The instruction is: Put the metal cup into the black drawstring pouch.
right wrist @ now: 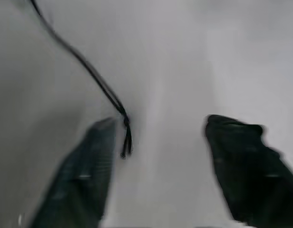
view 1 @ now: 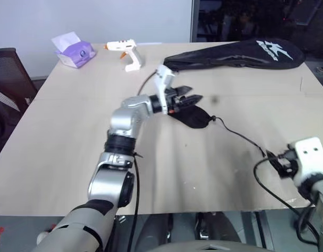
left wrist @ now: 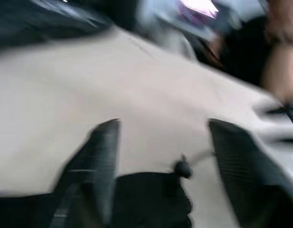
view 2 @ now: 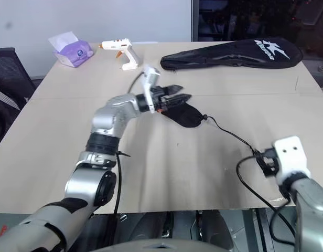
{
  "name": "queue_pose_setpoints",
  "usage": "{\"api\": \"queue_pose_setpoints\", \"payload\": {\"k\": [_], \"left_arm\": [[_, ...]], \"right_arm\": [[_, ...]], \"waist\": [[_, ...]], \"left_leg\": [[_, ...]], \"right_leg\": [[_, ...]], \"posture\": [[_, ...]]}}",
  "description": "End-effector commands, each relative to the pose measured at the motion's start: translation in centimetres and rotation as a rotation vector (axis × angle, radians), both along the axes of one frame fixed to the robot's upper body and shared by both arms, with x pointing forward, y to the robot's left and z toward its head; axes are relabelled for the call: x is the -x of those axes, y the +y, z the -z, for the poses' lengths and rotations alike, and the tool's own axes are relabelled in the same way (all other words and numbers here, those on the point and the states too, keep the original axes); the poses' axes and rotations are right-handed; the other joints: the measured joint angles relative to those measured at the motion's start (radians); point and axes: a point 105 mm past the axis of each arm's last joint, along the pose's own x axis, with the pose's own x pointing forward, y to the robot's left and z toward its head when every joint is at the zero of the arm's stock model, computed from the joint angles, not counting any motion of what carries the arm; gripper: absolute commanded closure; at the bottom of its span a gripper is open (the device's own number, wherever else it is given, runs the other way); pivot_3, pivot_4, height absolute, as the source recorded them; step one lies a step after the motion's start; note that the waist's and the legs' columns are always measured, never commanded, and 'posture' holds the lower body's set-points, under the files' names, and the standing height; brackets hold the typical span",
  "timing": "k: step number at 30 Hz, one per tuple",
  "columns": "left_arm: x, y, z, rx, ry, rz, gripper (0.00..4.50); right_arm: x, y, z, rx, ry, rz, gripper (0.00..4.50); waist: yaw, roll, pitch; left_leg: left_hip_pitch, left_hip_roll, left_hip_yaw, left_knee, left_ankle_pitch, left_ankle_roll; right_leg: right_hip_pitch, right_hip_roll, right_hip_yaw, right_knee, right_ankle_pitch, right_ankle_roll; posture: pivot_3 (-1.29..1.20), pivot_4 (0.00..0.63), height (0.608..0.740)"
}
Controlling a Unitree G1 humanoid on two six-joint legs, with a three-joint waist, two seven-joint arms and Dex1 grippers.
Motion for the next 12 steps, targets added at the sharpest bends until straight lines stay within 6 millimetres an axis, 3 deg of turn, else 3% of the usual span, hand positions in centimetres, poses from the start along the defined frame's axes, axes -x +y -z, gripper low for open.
{"api": "queue_pose_setpoints", "payload": {"k": [1, 7, 8, 12], "left_arm": [[2.0, 3.5, -0.3, 0.015, -0.022, -0.056, 1.06], [6.7, 9.5, 4.5, -0.09, 0.057, -0.207, 1.06], [7.3, 9.8, 4.7, -0.093, 0.065, -0.223, 1.06], [8.9, 10.5, 5.2, -0.097, 0.085, -0.275, 1.06]], "right_arm": [[2.1, 1.4, -3.2, -0.025, -0.198, -0.098, 0.78], [5.6, 1.6, -3.1, -0.072, -0.179, -0.164, 0.78], [5.8, 1.4, -3.2, -0.074, -0.178, -0.161, 0.78], [6.0, 0.5, -3.4, -0.072, -0.171, -0.176, 0.78]], "waist": [[-0.005, 0.0, 0.0], [0.0, 0.005, -0.004], [0.003, 0.003, -0.003], [0.009, 0.0, -0.003]], "left_leg": [[0.001, 0.001, 0.0, 0.0, 0.0, 0.0], [0.012, 0.002, 0.0, -0.001, -0.002, 0.002], [0.021, 0.002, -0.001, -0.009, -0.003, 0.005], [0.021, 0.002, -0.002, -0.01, -0.004, 0.006]], "right_leg": [[0.0, 0.001, 0.0, 0.0, 0.0, 0.0], [0.011, 0.001, 0.0, -0.001, 0.0, 0.0], [0.022, 0.0, 0.0, -0.014, 0.0, 0.0], [0.023, -0.001, -0.001, -0.017, 0.0, 0.0]], "posture": [[0.0, 0.15, 0.74], [0.0, 0.15, 0.74], [0.0, 0.15, 0.74], [0.0, 0.15, 0.74]]}}
